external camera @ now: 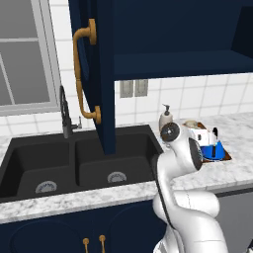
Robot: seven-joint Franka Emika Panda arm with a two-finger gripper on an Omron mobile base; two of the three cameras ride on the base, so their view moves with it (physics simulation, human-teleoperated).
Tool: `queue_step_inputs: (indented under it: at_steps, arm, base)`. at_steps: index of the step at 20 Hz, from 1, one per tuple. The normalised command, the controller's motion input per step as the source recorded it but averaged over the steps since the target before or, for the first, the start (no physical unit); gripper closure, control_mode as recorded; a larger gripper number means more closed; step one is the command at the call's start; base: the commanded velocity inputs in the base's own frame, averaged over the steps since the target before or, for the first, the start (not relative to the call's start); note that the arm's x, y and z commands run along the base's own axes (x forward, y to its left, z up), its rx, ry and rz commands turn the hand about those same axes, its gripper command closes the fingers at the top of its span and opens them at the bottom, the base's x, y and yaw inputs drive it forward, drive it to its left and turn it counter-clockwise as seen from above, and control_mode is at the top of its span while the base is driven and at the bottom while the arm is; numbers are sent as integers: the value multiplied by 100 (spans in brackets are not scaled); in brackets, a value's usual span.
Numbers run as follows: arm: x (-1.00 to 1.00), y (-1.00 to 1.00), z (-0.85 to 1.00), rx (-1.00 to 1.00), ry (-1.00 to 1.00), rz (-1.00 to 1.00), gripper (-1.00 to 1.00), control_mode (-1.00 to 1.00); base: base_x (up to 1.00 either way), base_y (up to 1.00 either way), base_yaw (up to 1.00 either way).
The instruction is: Pick the kettle from the counter and place it on the tray. Then pick the mug from the cabinet and place it on the tray. Then close the cabinet doors.
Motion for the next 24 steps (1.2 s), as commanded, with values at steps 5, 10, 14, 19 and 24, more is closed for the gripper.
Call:
queue_step_inputs:
  at_steps: [5, 10, 14, 19, 24]
  arm:
    - [-18, 66, 0, -40, -38, -8, -100, -100]
    - [-35, 40, -21, -47, -67, 0, -100, -100]
    - [-48, 45, -5, -40, -63, -1, -100, -100]
    - [-37, 97, 39, -26, -19, -21, -100, -100]
    - [-15, 100, 30, -27, 1, -19, -100, -100]
  base:
    - [0, 0, 0]
    - [0, 0, 0]
    - [0, 0, 0]
    - [0, 0, 0]
    - [0, 0, 0]
